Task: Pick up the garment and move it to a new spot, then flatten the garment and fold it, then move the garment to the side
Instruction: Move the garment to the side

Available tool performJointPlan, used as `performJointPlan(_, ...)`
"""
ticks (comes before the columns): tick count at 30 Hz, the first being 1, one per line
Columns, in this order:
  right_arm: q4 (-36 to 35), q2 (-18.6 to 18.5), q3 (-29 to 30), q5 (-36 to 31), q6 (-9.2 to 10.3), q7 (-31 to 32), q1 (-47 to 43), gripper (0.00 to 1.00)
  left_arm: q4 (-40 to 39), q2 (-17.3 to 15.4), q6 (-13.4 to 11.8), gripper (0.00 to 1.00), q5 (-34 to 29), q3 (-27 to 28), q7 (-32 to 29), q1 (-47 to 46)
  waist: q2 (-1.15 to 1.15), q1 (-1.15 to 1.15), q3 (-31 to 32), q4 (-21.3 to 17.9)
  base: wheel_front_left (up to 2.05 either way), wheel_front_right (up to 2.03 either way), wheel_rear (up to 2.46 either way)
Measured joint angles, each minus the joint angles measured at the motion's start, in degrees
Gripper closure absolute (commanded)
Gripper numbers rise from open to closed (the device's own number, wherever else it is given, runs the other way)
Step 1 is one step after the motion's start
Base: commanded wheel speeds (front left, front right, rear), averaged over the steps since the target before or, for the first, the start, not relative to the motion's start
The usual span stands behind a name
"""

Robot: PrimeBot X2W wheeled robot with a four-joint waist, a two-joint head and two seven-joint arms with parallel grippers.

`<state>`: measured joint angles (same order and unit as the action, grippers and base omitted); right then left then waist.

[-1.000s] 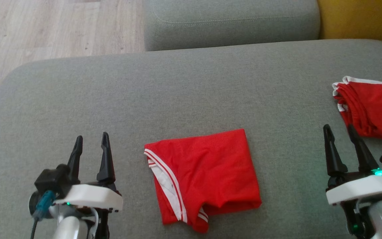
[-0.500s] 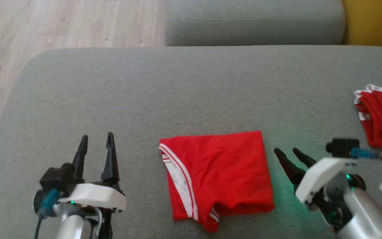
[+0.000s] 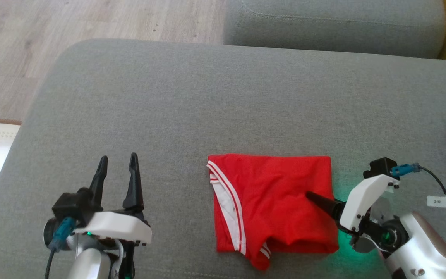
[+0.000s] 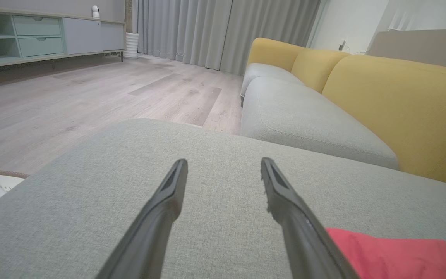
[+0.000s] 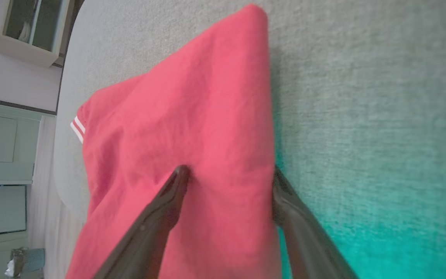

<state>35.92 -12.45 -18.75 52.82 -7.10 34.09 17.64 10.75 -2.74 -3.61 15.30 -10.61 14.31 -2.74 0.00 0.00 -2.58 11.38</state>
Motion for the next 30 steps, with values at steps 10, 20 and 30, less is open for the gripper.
performJointPlan(10,-4.1,-2.7,-5.2,0.1,0.00,-1.9,1.9,1.00,0.1,0.0,-0.4,0.00,0.5,-0.1,0.0,0.0,0.00,0.00,0.6,-1.8,0.00,0.00,0.00)
performJointPlan(20,-13.0,-11.5,-10.2,-0.5,0.00,8.0,17.4,1.00,0.1,0.0,-1.0,0.00,1.5,-2.4,0.0,-0.2,0.00,0.00,-0.3,-6.0,0.00,0.00,0.00)
performJointPlan(30,-13.0,-18.3,-7.6,3.2,0.00,15.4,29.8,1.00,0.1,0.0,-2.0,0.00,1.5,-5.4,0.0,-5.3,0.00,0.00,-6.4,-10.0,0.00,0.00,0.00)
